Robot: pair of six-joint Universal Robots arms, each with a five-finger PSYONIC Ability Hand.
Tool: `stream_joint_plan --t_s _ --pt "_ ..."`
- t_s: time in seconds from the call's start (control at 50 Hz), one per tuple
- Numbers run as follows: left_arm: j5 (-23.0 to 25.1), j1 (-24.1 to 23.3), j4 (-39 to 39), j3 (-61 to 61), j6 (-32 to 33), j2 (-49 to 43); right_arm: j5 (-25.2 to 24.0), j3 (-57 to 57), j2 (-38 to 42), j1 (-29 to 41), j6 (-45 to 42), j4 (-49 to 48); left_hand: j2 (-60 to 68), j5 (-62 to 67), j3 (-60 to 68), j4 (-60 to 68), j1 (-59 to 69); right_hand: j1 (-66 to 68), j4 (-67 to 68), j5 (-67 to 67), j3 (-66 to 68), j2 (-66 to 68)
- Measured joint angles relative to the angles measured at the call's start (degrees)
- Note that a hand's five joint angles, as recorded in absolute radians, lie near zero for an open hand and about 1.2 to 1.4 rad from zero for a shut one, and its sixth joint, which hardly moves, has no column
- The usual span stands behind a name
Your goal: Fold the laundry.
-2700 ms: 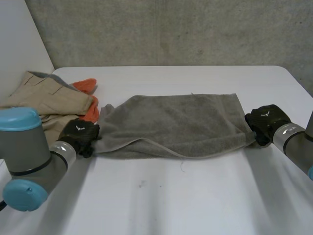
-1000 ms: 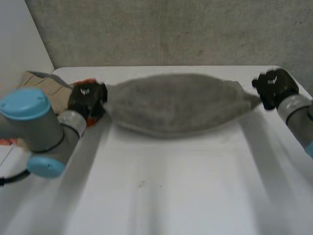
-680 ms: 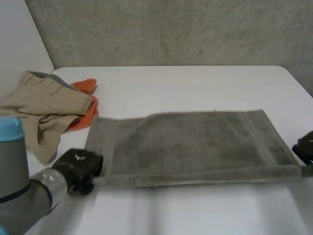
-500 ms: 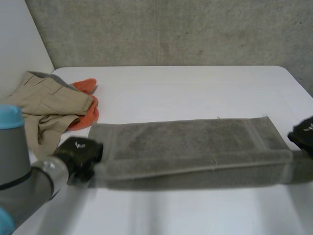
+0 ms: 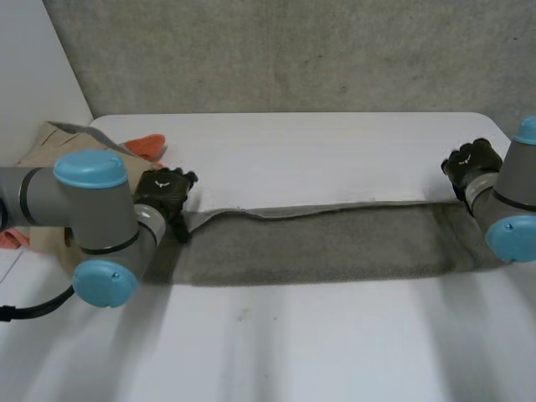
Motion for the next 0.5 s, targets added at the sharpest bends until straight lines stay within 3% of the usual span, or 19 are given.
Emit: stream_joint_plan --t_s 0.12,0.28,0.36,0.5 --pt "-0.03 -1.63 -0.14 0.19 -0.03 1.02 0.78 -1.1 -2.02 0.47 5.05 -0.33 -2.46 -1.82 -2.35 -2.33 -0.35 -1.72 -4.65 -4.77 -5.3 -4.5" --pt "0.42 -3.47 0.18 -4.58 -0.08 8.47 -1.65 4.6 -12.94 -0.33 17.88 -0.4 -2.46 -1.82 -2.35 -2.33 -0.35 -1.72 -4.65 -4.77 -5.3 -4.5" --pt "0.66 -4.44 0.6 -8.87 -0.08 12.88 -5.79 11.0 -17.99 -3.33 20.86 0.4 -2.46 -1.82 -2.35 -2.33 -0.35 -1.72 -4.65 -4.77 -5.3 -4.5" --pt "0.86 -5.66 2.74 -16.12 -0.08 16.81 -17.56 26.02 -24.15 -11.31 18.96 3.23 -2.46 -1.82 -2.35 -2.33 -0.35 -1.72 -4.65 -4.77 -5.28 -4.48"
